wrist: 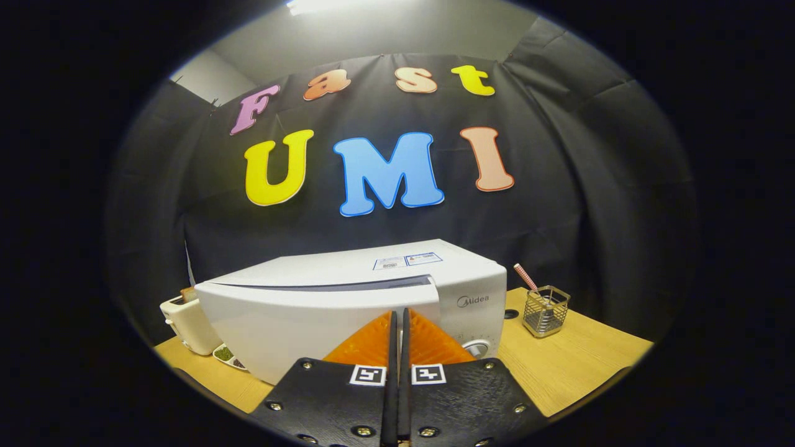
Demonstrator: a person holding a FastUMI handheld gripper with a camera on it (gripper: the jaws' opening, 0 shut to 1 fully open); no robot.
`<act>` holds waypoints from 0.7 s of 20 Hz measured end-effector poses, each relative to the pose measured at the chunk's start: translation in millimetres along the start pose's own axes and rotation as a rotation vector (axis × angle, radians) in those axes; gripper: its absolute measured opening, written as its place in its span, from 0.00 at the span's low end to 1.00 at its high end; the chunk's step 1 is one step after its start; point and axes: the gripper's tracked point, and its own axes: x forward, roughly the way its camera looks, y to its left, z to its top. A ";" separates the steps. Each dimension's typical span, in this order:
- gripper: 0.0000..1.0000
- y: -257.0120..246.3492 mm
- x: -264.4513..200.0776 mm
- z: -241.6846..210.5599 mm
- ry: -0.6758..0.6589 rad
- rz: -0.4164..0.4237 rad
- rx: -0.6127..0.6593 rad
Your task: Open the microwave, put the food inside, and close the microwave door.
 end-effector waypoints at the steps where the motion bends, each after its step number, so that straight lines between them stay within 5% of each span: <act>1: 0.01 -0.1 3.8 0.1 0.003 0.003 0.001; 9: 0.00 -4.9 18.7 2.3 0.013 0.042 0.069; 14: 0.02 -2.4 21.4 0.8 0.027 0.050 -0.032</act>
